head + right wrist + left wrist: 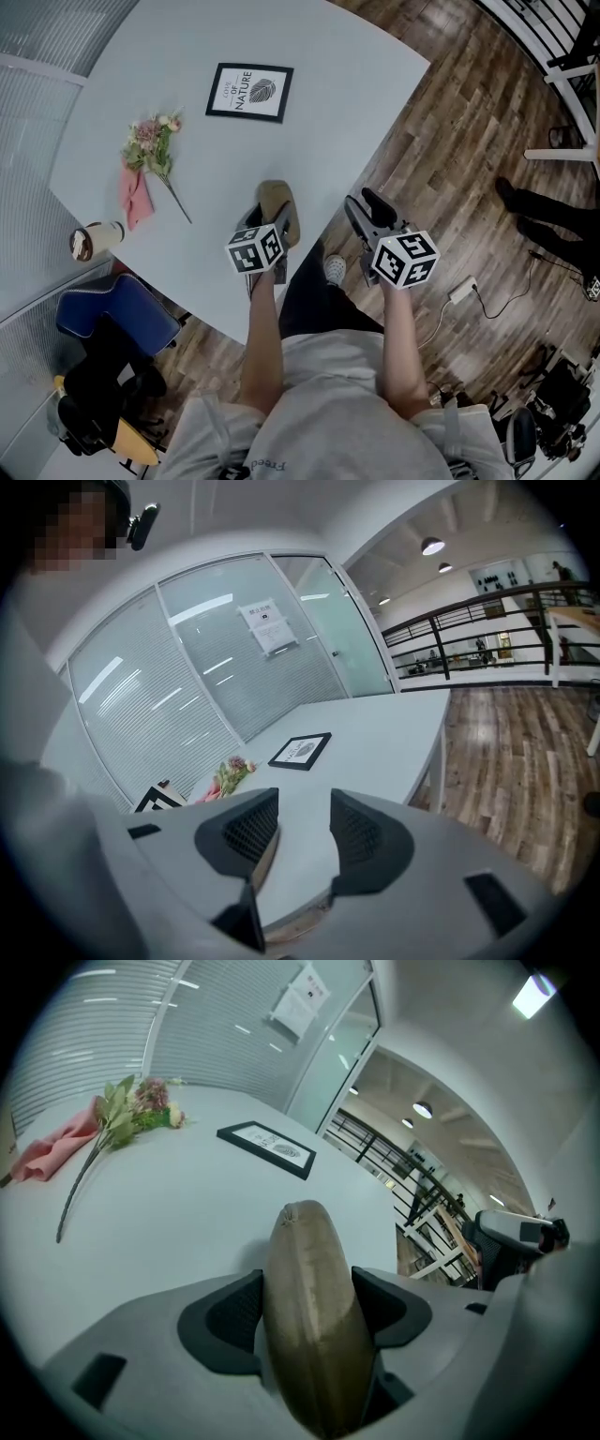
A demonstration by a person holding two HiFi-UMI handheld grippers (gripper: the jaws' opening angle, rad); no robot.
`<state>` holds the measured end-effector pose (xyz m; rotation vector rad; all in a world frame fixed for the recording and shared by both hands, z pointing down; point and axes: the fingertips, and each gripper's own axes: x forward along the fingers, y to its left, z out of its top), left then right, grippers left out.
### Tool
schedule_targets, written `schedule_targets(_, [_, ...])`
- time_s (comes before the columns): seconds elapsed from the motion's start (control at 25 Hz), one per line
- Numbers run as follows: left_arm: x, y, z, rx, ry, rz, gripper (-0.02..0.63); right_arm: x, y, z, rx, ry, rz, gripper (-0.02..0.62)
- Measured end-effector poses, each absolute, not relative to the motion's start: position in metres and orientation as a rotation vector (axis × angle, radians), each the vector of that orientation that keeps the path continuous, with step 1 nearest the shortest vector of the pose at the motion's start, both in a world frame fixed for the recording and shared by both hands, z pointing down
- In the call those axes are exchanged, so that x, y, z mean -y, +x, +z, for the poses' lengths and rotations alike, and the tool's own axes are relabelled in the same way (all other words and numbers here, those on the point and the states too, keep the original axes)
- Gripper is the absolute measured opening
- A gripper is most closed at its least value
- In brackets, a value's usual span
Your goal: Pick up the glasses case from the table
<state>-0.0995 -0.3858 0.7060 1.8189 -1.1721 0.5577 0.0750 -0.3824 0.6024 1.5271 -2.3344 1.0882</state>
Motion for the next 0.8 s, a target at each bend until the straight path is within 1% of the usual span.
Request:
schedule_targets(0.2, [0.380, -0.081, 0.717, 1.090, 1.832, 0.603, 0.279, 0.377, 0.075, 0.603, 2.334, 1.530, 1.096, 0.172])
schedule_targets(0.6, [0.374, -0.070, 0.706, 1.149, 1.973, 0.791, 0.278, 0.364, 0.085, 0.595, 2.333, 1.549, 1.076, 0.172])
schedule_targets(0.8, [0.368, -0.068, 0.694, 1.164, 2.021, 0.818, 0.278, 0.352, 0.080, 0.596, 2.342, 1.512, 1.066, 0.172])
